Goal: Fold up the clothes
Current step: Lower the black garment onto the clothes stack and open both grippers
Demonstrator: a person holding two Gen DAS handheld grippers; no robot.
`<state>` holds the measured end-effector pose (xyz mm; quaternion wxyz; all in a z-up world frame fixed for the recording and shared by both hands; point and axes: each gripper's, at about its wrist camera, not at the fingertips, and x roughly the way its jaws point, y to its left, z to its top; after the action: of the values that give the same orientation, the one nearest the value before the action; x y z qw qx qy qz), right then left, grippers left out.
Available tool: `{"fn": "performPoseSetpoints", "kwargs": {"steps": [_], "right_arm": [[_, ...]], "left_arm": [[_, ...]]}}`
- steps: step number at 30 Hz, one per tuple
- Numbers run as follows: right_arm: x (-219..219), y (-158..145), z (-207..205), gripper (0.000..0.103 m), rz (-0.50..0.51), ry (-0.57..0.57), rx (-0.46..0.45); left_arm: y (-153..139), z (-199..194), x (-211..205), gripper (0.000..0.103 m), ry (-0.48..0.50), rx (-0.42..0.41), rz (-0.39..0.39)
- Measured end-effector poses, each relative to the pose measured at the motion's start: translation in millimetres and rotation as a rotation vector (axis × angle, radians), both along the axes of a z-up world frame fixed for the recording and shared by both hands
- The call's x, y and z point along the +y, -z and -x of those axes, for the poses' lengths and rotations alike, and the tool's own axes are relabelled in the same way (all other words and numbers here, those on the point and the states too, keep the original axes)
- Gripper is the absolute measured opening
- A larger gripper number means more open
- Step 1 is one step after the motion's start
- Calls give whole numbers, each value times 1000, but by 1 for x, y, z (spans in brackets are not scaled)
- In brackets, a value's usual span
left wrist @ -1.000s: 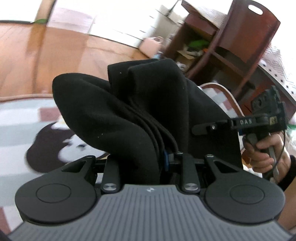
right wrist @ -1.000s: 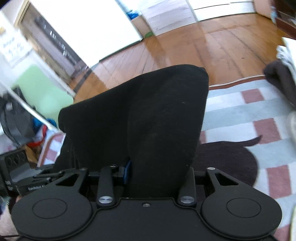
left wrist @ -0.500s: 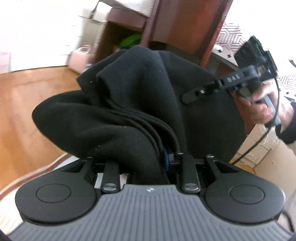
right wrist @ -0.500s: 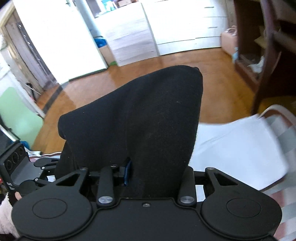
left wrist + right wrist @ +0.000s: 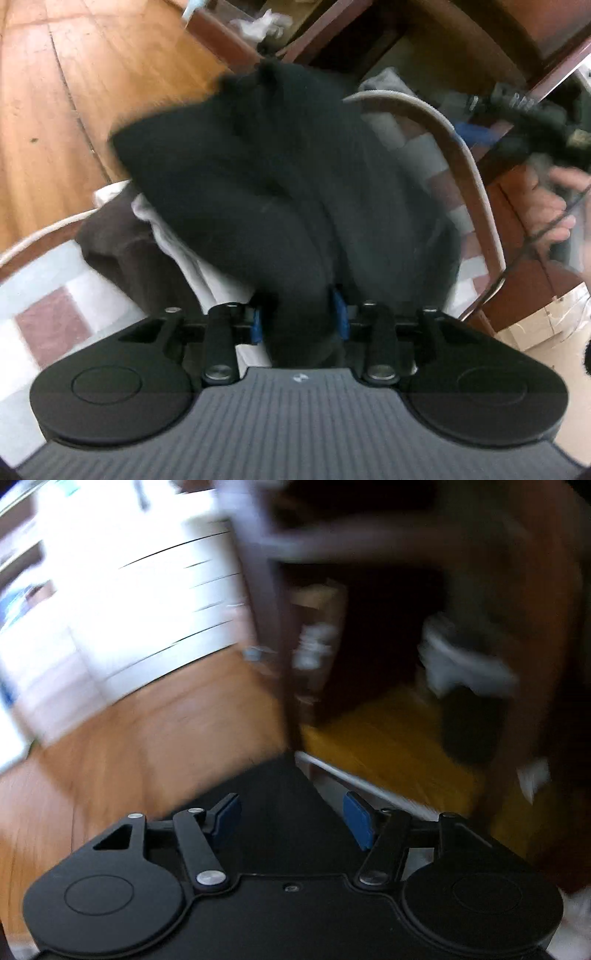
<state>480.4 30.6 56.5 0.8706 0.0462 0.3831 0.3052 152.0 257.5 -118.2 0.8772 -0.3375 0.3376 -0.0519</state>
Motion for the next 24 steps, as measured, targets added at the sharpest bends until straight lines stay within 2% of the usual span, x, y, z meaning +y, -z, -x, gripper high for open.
{"fn": "performPoseSetpoints", "kwargs": {"steps": [1,2,4,7,9,10,12,15,17,18,20,21,22,24], "right_arm": [[-13,10,-4,66,-39,2,35],[-25,16,-4,66,-64,9,53],[-50,28,-3,67,-114,22,89],[-77,42,6,67,-223,-16,188],[-83,48,17,67,-256,-40,205],[-87,44,24,67,-247,-41,150],[-70,30,49,69,-159,-123,-33],[-20,18,78,69,-11,-299,-158],[9,24,87,68,33,-349,-160],[20,31,88,67,49,-358,-144],[42,58,94,63,132,-331,-128],[49,73,102,63,148,-311,-145],[50,82,113,63,128,-302,-166],[48,100,138,68,14,-304,-158]], "left_arm": [[2,4,1,36,-16,-43,47],[2,4,1,38,-22,-53,62],[-2,0,-7,39,-3,-32,-10],[-11,10,-28,41,32,-54,-185],[-11,7,-31,41,44,-60,-174],[-12,5,-33,42,50,-63,-168],[-10,-1,-35,42,55,-63,-157],[-9,-14,-33,42,51,-61,-137],[-6,1,-24,42,54,-47,-117],[-3,0,-22,44,63,-5,-106],[4,2,-8,44,67,81,-26],[3,1,-1,44,72,123,23],[-5,2,5,39,84,152,34],[-33,13,8,39,109,101,-72]]}}
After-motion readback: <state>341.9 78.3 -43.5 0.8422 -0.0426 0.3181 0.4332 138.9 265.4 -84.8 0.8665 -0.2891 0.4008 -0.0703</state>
